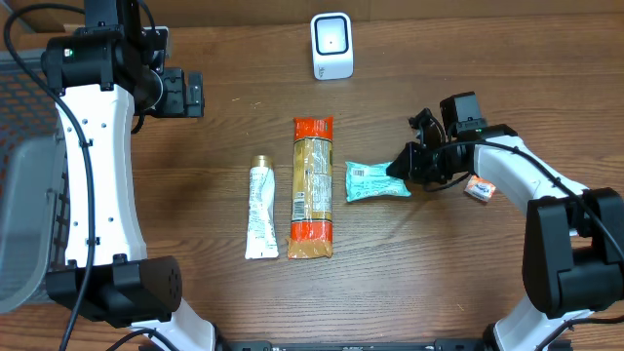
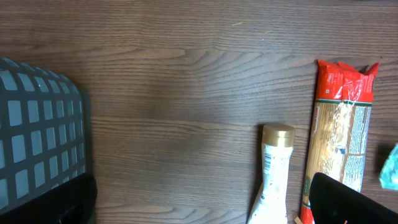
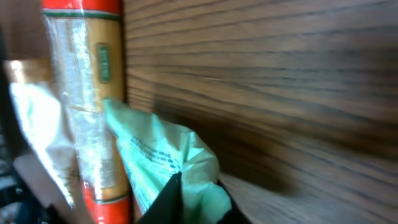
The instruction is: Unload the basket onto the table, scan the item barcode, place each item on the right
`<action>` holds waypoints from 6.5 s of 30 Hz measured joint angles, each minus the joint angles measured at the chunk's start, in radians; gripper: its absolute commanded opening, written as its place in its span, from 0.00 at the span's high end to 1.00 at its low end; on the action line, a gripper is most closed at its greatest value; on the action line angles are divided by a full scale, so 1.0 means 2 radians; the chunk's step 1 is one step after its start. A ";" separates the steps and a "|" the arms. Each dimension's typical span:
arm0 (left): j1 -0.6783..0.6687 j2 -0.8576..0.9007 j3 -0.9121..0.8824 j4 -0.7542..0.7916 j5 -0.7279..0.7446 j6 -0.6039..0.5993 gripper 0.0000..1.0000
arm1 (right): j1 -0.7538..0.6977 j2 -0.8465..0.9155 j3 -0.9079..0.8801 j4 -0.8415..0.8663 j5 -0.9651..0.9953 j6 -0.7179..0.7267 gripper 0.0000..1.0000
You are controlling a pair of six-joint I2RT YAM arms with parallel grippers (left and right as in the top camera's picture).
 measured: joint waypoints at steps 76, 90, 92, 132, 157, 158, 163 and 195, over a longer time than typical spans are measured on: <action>0.000 0.000 0.000 0.000 0.000 0.000 0.01 | -0.006 -0.294 -0.030 -0.115 -0.096 -0.016 0.96; 0.000 0.000 0.000 0.000 0.000 0.000 0.00 | -0.006 -0.294 -0.030 -0.078 -0.090 0.072 0.96; 0.000 0.000 0.000 0.000 0.000 0.000 0.00 | -0.006 -0.294 -0.030 -0.078 -0.090 0.076 0.96; 0.000 0.000 0.000 0.000 0.000 0.000 0.00 | 0.191 0.201 0.433 0.269 0.673 -0.477 0.96; 0.000 0.000 0.000 0.000 0.000 0.000 0.01 | 0.191 0.297 0.434 0.391 0.691 -0.779 0.96; 0.000 0.000 0.000 0.000 0.000 0.000 0.00 | 0.192 0.298 0.434 0.390 0.691 -0.778 0.96; 0.000 0.000 0.000 0.000 0.000 0.000 0.00 | 0.193 0.298 0.434 0.390 0.691 -0.769 0.96; 0.000 0.000 -0.001 0.000 0.000 0.000 0.00 | 0.088 -0.068 0.448 -0.311 0.395 -0.077 0.96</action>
